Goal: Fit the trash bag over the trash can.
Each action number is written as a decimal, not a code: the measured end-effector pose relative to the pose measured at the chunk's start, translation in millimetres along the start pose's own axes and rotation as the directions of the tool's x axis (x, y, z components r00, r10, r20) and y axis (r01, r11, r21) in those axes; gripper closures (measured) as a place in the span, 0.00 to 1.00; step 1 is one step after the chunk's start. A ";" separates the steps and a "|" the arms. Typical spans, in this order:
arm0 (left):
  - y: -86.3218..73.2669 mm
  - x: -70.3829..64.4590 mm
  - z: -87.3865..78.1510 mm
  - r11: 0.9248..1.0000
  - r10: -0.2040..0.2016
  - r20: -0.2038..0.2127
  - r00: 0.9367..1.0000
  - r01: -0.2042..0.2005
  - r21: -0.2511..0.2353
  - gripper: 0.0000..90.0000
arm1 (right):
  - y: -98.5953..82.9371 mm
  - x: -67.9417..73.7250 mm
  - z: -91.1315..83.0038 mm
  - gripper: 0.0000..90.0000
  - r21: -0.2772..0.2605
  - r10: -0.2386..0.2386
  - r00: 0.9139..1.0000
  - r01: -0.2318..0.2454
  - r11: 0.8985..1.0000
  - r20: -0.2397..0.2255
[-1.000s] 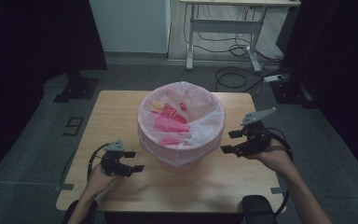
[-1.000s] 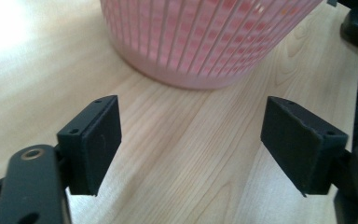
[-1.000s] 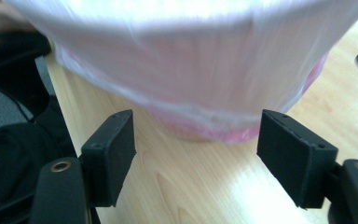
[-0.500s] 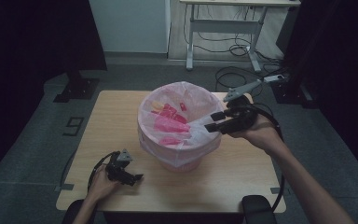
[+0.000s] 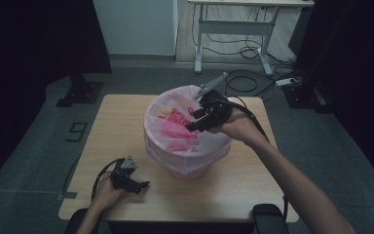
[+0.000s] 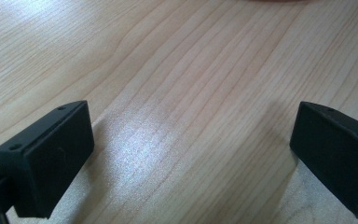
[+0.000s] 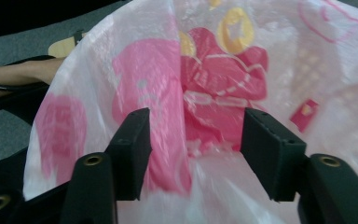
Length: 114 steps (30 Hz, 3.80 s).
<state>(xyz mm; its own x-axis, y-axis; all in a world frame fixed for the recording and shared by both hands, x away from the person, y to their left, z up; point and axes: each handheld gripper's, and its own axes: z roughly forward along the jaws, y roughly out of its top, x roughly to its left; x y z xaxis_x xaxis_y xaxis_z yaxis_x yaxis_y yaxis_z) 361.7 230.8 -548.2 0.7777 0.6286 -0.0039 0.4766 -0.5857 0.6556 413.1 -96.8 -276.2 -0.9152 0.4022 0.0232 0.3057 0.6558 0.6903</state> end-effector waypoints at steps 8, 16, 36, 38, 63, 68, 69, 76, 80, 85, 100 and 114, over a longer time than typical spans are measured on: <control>0.0 0.0 0.0 1.000 -0.001 -0.001 1.000 0.001 0.000 0.00 | 17.8 5.9 42.2 0.44 0.071 -0.022 0.999 0.025 0.997 -0.046; 0.0 -0.1 0.0 1.000 -0.001 -0.003 1.000 0.001 0.000 0.00 | 26.0 9.8 92.9 0.31 0.146 -0.009 0.998 0.019 0.989 -0.069; 0.0 -0.4 0.1 1.000 -0.004 -0.001 1.000 0.004 -0.002 0.00 | 31.6 -6.9 90.0 0.32 0.154 -0.038 0.999 0.035 0.987 0.020; 0.0 -0.3 0.1 1.000 -0.004 -0.001 1.000 0.004 -0.001 0.00 | 35.5 -10.6 83.2 0.36 0.144 -0.050 0.998 0.042 0.989 0.048; 0.3 -0.5 0.4 1.000 -0.005 -0.001 1.000 0.005 -0.001 0.00 | 33.8 -46.7 126.3 0.16 0.212 -0.019 0.992 -0.007 0.977 0.122; 0.3 -0.5 0.4 1.000 -0.004 -0.001 1.000 0.004 -0.001 0.00 | 35.0 -53.0 89.5 0.16 0.161 0.012 0.979 -0.045 0.986 0.204; 0.3 -0.5 0.4 1.000 -0.004 -0.001 1.000 0.004 -0.001 0.00 | 32.7 -57.5 84.3 0.15 0.159 0.034 0.974 -0.071 0.985 0.223; 0.3 -0.5 0.4 1.000 -0.004 -0.002 1.000 0.004 -0.001 0.00 | 2.1 -80.6 95.3 0.15 0.215 0.052 0.964 -0.111 0.970 0.262; 0.3 -0.4 0.4 1.000 -0.003 -0.002 1.000 0.003 -0.001 0.00 | -6.9 -85.1 113.4 0.15 0.262 0.039 0.967 -0.106 0.959 0.250; 0.3 -0.4 0.4 1.000 -0.003 -0.002 1.000 0.003 -0.001 0.00 | -7.2 -81.9 117.9 0.15 0.283 0.013 0.973 -0.079 0.956 0.228; 0.3 -0.3 0.3 1.000 -0.001 -0.001 1.000 0.001 0.000 0.00 | -1.1 -10.4 90.0 0.00 0.170 -0.022 0.997 0.010 0.985 0.069; 0.3 -0.4 0.4 1.000 -0.002 -0.001 1.000 0.002 0.000 0.00 | -3.0 -19.4 128.8 0.11 0.224 0.000 1.000 -0.005 0.975 0.025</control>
<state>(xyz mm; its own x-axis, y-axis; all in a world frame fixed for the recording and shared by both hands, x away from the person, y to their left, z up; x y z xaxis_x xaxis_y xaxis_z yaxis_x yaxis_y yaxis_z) 361.7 230.2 -548.3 0.7763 0.6303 -0.0041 0.4781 -0.5845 0.6556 463.7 -24.3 -371.9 -0.9084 0.4180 0.0048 0.3617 0.7801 0.5105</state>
